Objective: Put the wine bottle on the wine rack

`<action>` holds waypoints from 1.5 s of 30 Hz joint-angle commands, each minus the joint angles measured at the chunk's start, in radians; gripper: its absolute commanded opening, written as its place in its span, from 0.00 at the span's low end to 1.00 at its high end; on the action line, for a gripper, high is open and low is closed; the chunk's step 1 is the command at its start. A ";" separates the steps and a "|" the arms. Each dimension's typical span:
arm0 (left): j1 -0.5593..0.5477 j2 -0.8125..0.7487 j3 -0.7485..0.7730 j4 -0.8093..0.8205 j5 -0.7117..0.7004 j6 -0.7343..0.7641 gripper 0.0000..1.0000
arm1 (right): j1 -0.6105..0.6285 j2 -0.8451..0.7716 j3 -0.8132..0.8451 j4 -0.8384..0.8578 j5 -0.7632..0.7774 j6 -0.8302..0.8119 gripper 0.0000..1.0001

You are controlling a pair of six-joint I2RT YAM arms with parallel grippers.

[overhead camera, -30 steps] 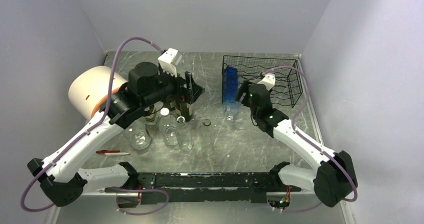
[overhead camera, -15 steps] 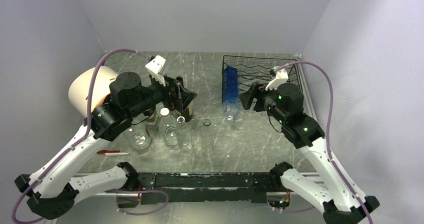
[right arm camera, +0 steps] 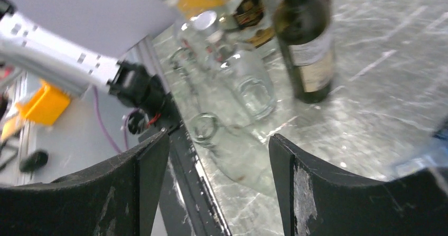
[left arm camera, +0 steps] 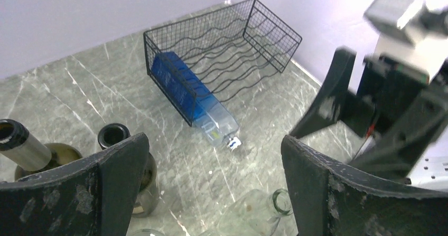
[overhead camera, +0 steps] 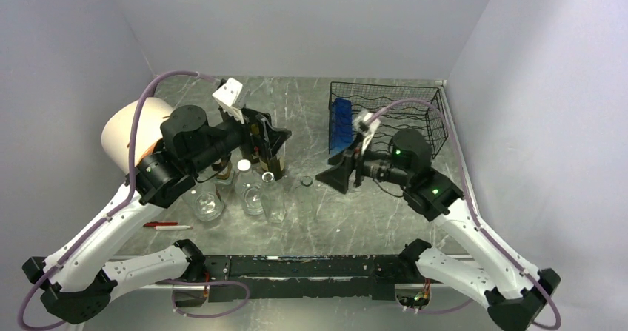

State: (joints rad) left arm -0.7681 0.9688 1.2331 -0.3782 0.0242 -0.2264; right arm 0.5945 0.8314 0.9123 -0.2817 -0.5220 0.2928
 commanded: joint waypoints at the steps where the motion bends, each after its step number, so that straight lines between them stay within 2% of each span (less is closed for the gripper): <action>1: 0.006 -0.016 -0.006 0.112 -0.055 0.010 0.99 | 0.163 0.053 0.003 0.062 0.058 -0.096 0.73; 4: 0.005 -0.012 -0.009 0.136 -0.063 0.019 0.99 | 0.247 0.112 0.013 0.064 0.154 -0.152 0.72; 9: 0.005 0.005 -0.013 0.165 -0.090 0.040 0.99 | 0.263 0.164 -0.014 0.098 0.161 -0.202 0.72; 12: 0.005 0.009 -0.027 0.187 -0.105 0.045 0.99 | 0.266 0.197 -0.013 0.074 0.164 -0.240 0.68; 21: 0.005 0.010 -0.058 0.198 -0.110 0.000 0.99 | 0.272 0.218 0.005 0.035 0.103 -0.359 0.33; 24: 0.004 0.014 -0.055 0.186 -0.056 0.005 0.99 | 0.271 0.193 0.017 0.036 0.139 -0.374 0.16; 28: 0.006 0.028 -0.047 0.179 0.046 0.029 0.99 | 0.271 0.138 0.036 0.063 0.249 -0.348 0.00; 30: 0.005 0.041 -0.045 0.179 0.066 0.045 0.99 | 0.272 0.104 0.045 0.081 0.332 -0.310 0.00; 35: 0.004 0.068 -0.045 0.189 -0.035 0.037 0.99 | 0.270 0.037 0.110 0.081 0.576 -0.191 0.00; 41: 0.005 0.073 -0.151 0.362 0.144 0.143 0.99 | 0.270 0.026 0.206 0.030 0.823 -0.037 0.00; 45: 0.004 0.107 -0.207 0.459 0.322 0.217 0.99 | 0.272 0.023 0.249 0.037 0.859 0.005 0.00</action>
State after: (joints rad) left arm -0.7673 1.0458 1.0630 -0.0666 0.1501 -0.1024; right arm 0.8650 0.8742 1.1019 -0.2893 0.2226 0.2081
